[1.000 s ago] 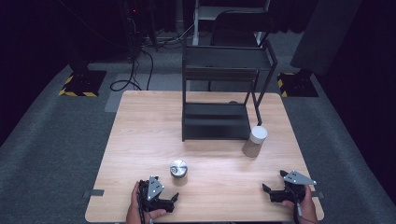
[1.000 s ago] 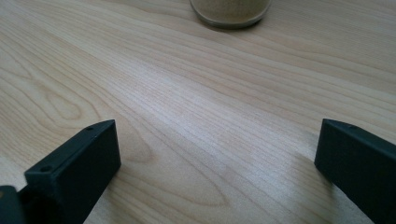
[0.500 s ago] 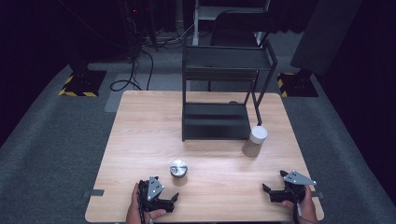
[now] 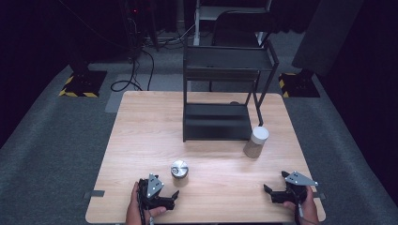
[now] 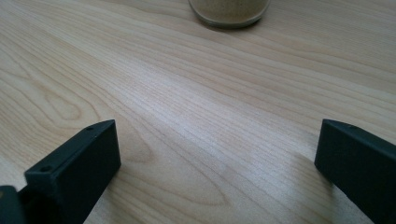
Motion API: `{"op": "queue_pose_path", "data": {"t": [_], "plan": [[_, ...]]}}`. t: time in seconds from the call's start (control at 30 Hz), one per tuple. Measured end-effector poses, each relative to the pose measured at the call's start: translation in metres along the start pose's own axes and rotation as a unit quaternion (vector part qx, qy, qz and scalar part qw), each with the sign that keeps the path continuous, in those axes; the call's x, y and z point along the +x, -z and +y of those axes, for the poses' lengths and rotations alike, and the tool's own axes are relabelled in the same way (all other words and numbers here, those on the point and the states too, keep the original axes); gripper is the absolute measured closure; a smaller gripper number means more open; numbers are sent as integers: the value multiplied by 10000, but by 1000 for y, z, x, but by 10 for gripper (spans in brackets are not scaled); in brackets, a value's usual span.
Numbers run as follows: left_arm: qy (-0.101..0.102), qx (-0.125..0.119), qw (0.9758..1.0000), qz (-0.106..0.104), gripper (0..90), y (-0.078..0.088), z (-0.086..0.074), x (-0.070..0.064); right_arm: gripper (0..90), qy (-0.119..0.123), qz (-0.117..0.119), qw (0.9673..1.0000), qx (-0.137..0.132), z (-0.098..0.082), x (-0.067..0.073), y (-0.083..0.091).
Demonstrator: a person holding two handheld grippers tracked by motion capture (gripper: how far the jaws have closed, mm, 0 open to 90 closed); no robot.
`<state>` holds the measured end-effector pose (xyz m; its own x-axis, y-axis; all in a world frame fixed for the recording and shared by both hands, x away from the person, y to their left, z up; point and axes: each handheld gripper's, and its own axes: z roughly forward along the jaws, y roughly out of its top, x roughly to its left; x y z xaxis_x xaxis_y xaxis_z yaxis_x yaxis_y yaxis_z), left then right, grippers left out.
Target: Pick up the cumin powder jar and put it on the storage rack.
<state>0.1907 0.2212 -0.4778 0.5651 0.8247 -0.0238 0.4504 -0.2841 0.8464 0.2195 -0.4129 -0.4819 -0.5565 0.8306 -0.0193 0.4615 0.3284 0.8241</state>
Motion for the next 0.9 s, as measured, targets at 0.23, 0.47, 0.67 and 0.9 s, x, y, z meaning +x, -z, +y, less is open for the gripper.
{"op": "queue_pose_path", "data": {"t": [0.23,0.47,0.67,0.9], "plan": [[-61,-140,9998,-82,8,2,13,1,0,-1,1,10000,0,0,0,0],[-161,-207,9996,-108,8,-2,28,2,0,-3,-5,10000,-1,0,0,0],[-269,-238,9992,-193,6,-7,40,4,0,-2,-8,10000,-2,0,0,0],[-288,-230,9988,-314,22,-16,47,7,0,-1,-8,10000,-2,0,0,0]]}}
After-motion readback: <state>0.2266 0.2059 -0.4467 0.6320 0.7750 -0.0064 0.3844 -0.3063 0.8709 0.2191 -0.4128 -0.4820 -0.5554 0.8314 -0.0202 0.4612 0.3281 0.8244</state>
